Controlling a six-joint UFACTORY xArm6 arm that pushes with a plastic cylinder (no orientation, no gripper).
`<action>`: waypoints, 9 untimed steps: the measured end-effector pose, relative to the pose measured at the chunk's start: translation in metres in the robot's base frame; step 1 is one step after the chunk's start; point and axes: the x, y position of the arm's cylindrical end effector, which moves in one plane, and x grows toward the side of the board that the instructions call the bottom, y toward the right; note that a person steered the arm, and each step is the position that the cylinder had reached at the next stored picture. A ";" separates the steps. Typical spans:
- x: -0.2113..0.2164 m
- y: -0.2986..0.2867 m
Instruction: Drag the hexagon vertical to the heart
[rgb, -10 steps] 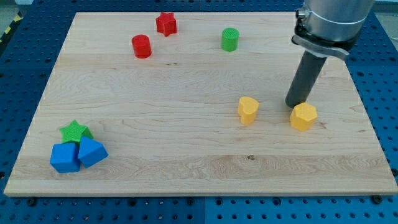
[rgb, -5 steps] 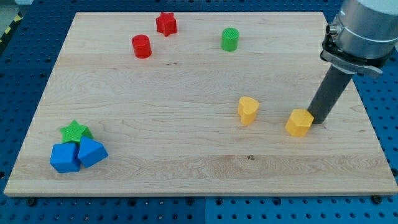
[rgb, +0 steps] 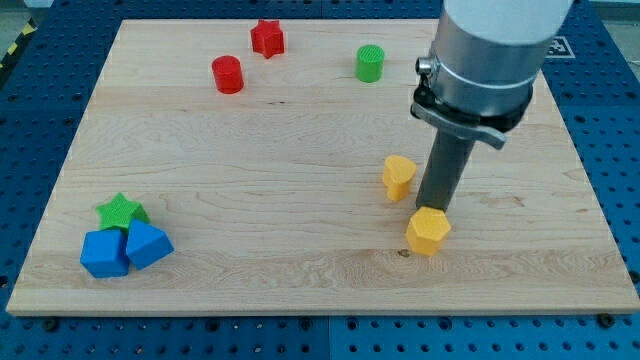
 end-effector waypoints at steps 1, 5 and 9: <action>0.014 0.000; 0.045 0.037; 0.045 -0.030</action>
